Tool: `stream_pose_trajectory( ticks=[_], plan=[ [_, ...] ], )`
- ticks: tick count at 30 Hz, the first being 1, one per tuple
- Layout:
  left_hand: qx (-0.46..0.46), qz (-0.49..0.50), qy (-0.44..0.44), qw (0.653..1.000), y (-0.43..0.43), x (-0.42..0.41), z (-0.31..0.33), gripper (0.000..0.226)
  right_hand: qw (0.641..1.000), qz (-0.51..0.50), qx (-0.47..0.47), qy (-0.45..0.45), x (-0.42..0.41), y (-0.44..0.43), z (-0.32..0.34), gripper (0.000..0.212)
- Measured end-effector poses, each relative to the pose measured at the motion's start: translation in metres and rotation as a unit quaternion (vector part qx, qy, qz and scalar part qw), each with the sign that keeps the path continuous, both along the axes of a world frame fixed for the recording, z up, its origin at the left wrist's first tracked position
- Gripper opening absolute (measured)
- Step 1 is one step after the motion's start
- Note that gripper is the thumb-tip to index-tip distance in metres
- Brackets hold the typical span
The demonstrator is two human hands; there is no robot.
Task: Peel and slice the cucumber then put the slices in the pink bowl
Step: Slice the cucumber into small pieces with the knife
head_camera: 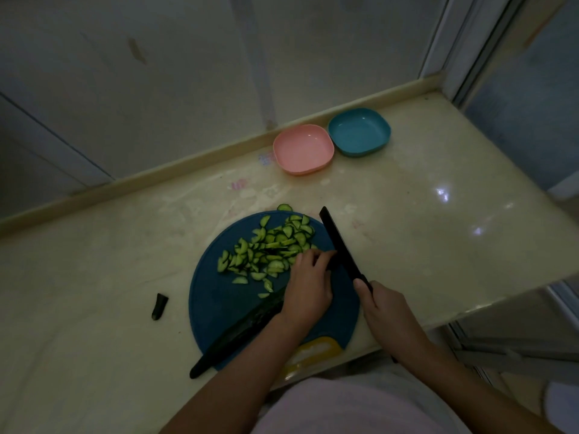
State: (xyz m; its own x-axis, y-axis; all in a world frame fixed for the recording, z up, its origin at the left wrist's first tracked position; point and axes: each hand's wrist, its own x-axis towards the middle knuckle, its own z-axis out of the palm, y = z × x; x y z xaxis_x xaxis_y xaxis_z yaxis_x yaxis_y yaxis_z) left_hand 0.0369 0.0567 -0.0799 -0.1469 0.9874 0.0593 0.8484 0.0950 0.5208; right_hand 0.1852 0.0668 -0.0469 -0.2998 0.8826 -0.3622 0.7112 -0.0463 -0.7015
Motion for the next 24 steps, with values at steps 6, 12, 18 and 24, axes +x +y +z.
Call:
stream_pose_trajectory(
  ticks=[6,12,18,24],
  plan=[
    [-0.005,0.001,-0.002,1.000,-0.0001,0.0001,-0.0008,0.038,1.000,0.008,0.000,-0.007,0.0019,-0.0003,0.0005,0.042],
    [-0.009,0.000,-0.004,1.000,-0.0002,0.0003,-0.0011,0.038,1.000,0.000,-0.007,0.000,0.0030,-0.0016,0.0017,0.043],
    [-0.003,0.001,-0.003,1.000,0.0005,-0.0006,-0.0015,0.037,1.000,0.003,-0.006,-0.005,0.0021,-0.0041,0.0024,0.043],
    [0.001,-0.002,-0.005,1.000,0.0002,-0.0004,-0.0024,0.036,1.000,0.005,-0.007,-0.005,0.0000,-0.0037,0.0011,0.043]
  ],
)
